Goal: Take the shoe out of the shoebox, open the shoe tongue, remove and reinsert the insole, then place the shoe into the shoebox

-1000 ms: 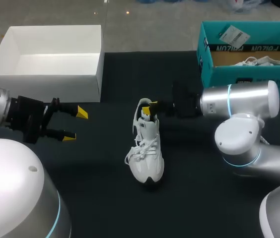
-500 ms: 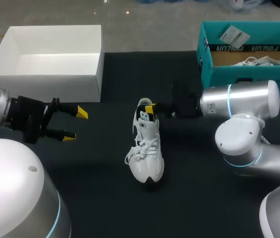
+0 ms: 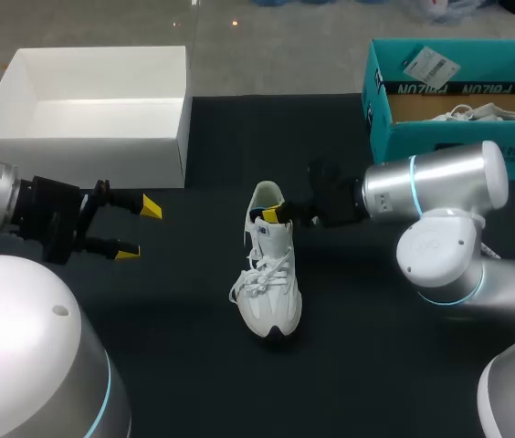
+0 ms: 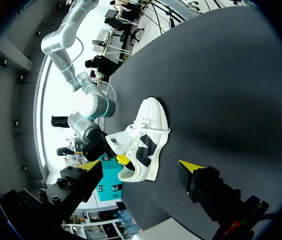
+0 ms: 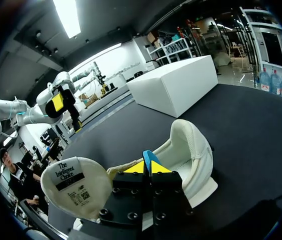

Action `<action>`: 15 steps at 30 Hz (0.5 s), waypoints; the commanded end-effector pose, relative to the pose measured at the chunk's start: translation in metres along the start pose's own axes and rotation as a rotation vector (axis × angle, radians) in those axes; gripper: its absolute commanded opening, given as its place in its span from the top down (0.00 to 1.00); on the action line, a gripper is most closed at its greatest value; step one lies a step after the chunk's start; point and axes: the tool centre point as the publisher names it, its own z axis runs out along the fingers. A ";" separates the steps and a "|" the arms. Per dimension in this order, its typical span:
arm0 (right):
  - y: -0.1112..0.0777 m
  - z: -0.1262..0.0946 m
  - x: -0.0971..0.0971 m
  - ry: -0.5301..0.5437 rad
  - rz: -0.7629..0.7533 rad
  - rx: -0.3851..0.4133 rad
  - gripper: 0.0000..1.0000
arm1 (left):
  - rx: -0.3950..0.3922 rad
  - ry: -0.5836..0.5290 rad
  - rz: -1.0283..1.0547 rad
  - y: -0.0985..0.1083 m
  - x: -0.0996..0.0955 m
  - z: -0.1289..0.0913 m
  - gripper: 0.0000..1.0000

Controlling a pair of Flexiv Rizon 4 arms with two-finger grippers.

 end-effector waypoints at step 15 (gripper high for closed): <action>0.009 -0.003 -0.001 -0.042 -0.027 -0.021 0.24 | -0.001 0.005 0.000 -0.001 -0.001 0.000 0.00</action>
